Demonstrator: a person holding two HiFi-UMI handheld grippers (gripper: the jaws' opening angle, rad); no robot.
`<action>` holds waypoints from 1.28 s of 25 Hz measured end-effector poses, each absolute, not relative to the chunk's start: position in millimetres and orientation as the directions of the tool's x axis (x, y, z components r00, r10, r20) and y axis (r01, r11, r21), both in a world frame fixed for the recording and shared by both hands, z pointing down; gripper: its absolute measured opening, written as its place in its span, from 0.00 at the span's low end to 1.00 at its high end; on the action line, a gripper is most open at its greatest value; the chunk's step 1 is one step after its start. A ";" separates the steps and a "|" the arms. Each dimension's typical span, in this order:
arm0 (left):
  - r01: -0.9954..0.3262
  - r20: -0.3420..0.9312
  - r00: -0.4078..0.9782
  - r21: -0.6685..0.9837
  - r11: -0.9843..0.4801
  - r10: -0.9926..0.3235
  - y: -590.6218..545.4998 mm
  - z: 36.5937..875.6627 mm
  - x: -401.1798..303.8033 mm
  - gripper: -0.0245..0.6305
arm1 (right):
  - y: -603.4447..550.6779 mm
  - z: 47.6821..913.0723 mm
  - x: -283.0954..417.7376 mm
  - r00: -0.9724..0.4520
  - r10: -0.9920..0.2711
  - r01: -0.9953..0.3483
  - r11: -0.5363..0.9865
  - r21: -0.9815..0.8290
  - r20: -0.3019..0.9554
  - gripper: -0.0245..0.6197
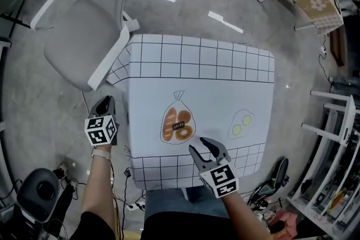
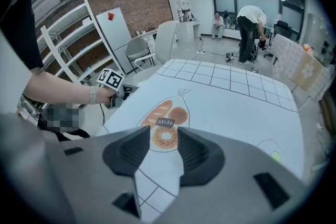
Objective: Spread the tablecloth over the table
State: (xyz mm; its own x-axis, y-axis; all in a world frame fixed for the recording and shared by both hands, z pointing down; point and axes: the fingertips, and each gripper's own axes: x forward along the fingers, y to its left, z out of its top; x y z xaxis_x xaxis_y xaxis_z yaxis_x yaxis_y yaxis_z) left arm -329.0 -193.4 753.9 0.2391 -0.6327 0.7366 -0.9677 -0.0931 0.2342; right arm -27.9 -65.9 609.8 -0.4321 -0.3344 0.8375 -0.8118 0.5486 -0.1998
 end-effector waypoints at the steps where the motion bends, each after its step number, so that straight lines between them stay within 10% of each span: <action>1: -0.968 0.721 0.242 0.224 -0.111 -0.649 -189.2 737.0 -325.8 0.09 | -66.6 607.3 -24.8 -0.432 -0.348 -0.816 0.544 -0.196 0.832 0.28; 15: -0.867 0.568 0.499 0.328 -0.376 -0.655 -95.9 555.3 -132.4 0.06 | -47.3 551.7 45.9 -0.488 -0.504 -0.833 0.513 -0.207 0.712 0.06; 32: -0.858 0.410 0.488 0.388 -0.337 -0.771 1.4 407.1 29.3 0.06 | 0.2 454.5 146.7 -0.625 -0.585 -0.763 0.599 -0.244 0.517 0.05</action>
